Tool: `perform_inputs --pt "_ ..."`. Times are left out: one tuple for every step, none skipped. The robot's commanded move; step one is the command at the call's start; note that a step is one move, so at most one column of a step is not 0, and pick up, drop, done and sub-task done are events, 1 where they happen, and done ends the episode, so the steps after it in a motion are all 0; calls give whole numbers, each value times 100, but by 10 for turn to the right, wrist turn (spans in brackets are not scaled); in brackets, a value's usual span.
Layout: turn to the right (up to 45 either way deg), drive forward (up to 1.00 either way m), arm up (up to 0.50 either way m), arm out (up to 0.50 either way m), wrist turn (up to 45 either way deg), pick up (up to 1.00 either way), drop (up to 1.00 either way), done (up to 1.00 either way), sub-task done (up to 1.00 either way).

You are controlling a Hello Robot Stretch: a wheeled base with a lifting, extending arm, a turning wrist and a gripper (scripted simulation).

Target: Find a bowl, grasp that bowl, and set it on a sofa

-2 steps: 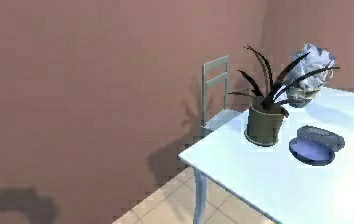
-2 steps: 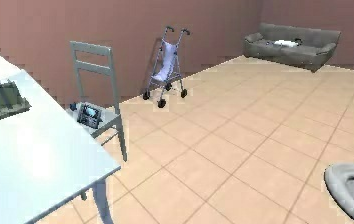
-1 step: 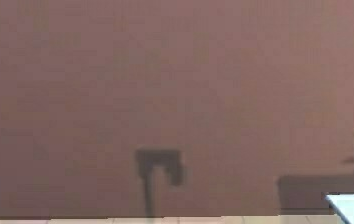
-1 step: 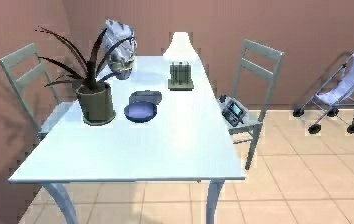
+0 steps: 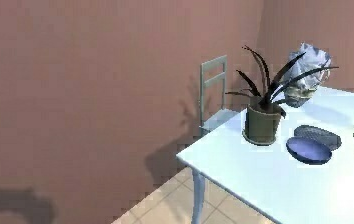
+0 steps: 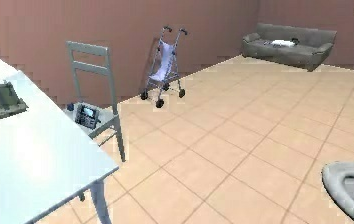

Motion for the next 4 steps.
perform_inputs --pt "450 0 0 0 0 0 0 0 0" --pt "450 0 0 0 0 0 0 0 0" --pt "30 0 0 0 0 0 0 0 0" --pt "0 55 0 0 0 0 0 0 0"
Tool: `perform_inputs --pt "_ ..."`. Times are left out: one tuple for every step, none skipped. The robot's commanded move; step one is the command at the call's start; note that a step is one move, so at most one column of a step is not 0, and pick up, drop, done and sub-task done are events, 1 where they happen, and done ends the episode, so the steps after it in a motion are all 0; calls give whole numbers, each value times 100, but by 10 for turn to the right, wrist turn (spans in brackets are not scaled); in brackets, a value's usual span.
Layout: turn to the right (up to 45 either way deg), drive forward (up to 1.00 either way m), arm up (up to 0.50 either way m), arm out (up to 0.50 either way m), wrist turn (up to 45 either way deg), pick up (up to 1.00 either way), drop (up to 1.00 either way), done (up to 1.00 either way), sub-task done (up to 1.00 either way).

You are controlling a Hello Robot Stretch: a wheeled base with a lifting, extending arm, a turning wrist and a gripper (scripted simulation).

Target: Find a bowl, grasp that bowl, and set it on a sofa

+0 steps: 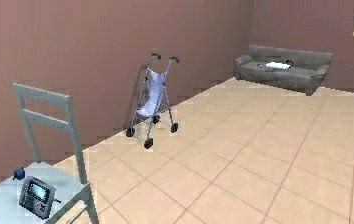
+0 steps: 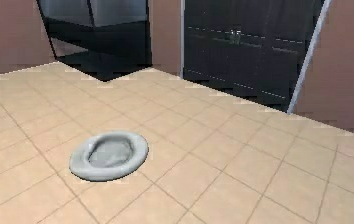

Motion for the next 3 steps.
perform_inputs --pt "0 20 0 0 0 0 0 0 0" --pt "-450 0 0 0 0 0 0 0 0" --pt "0 50 0 0 0 0 0 0 0"
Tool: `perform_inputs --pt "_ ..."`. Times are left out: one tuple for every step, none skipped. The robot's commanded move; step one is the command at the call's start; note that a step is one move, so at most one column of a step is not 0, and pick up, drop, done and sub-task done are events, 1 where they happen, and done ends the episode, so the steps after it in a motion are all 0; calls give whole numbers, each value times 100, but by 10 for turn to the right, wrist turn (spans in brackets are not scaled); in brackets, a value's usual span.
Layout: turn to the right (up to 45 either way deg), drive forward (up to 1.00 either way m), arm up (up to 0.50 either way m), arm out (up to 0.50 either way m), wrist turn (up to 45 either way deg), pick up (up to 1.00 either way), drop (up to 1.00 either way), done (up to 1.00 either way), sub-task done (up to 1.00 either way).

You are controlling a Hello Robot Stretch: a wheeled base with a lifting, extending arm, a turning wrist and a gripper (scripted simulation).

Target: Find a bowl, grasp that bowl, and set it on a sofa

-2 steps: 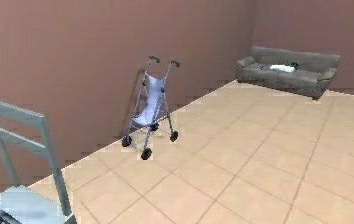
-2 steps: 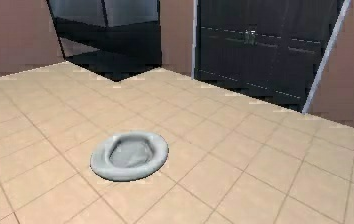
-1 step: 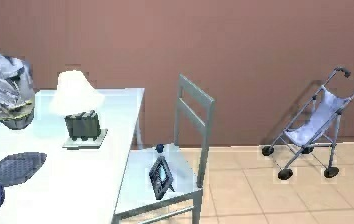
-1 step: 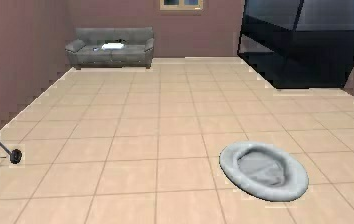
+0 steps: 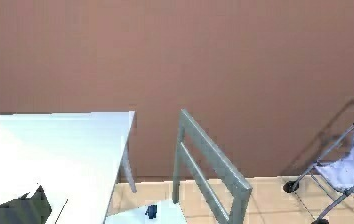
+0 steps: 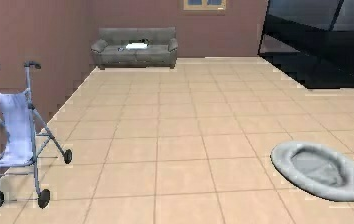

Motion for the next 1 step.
perform_inputs --pt "-450 0 0 0 0 0 0 0 0"
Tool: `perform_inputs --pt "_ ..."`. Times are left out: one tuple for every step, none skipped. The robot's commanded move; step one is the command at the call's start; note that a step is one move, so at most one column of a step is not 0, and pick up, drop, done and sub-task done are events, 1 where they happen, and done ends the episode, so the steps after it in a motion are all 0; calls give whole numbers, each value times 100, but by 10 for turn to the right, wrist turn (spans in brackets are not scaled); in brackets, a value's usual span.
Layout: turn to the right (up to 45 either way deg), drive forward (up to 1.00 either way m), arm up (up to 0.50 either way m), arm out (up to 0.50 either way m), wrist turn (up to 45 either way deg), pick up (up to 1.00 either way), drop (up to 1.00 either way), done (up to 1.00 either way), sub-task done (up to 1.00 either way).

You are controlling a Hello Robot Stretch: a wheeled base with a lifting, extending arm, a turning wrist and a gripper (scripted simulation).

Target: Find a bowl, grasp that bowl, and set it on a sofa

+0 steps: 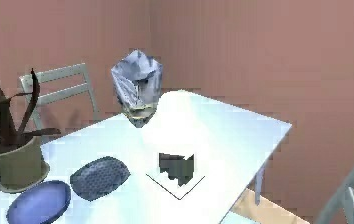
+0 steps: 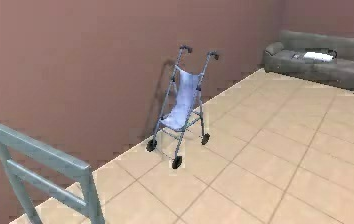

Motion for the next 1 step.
perform_inputs --pt "-450 0 0 0 0 0 0 0 0"
